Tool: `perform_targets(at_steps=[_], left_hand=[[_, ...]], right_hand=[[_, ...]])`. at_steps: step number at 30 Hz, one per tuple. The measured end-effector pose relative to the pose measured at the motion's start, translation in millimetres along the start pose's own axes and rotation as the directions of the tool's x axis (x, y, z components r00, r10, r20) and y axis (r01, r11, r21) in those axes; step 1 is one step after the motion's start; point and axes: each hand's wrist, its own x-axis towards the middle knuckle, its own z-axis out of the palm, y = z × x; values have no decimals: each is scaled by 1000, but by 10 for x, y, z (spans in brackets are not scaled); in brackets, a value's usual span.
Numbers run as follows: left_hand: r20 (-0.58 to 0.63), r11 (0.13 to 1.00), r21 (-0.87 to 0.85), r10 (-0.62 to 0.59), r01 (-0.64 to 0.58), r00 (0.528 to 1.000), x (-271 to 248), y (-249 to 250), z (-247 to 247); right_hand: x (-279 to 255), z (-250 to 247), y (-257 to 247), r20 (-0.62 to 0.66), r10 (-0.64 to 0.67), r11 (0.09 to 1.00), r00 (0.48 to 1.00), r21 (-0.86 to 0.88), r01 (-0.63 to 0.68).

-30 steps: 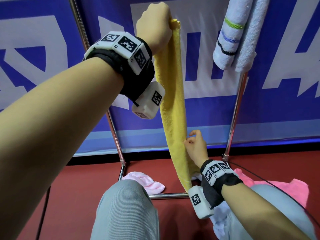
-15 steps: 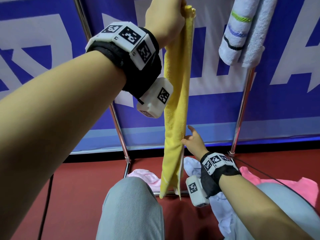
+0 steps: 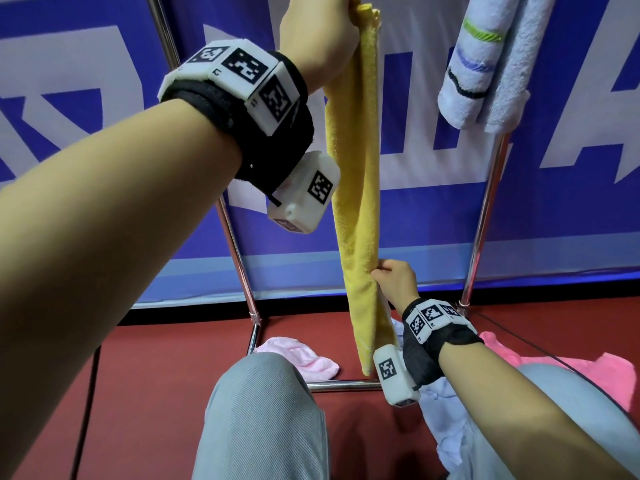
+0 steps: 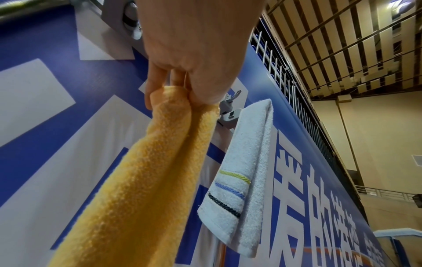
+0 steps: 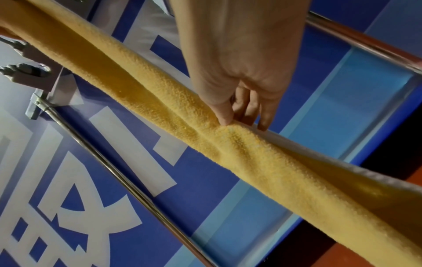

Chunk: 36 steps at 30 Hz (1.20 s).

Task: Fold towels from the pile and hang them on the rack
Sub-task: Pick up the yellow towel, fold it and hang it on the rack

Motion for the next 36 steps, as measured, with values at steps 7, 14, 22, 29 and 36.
perform_targets(at_steps=[7,14,22,29,36], left_hand=[[-17,995,-35,-90,89,996,-106,-226,-232],[-49,832,293,-480,472,876,-349,-1385,-521],[583,825,73,-491,560,647,-725,-1272,-261],[841,677,-405,12,615,540,-849,-380,28],[869,586,-450,112,674,483,-725,-82,34]], right_hand=[[25,-220,-41,-111,-60,988,992,-147,43],[132,-727,-438,25,-247,937,969,-249,246],[-81,-774,-1494,307,-323,936,895,-36,350],[-469,-951,-2081,396,-275,940,876,-81,332],[-478,-1341,-2296,238,-309,933,921,-112,342]])
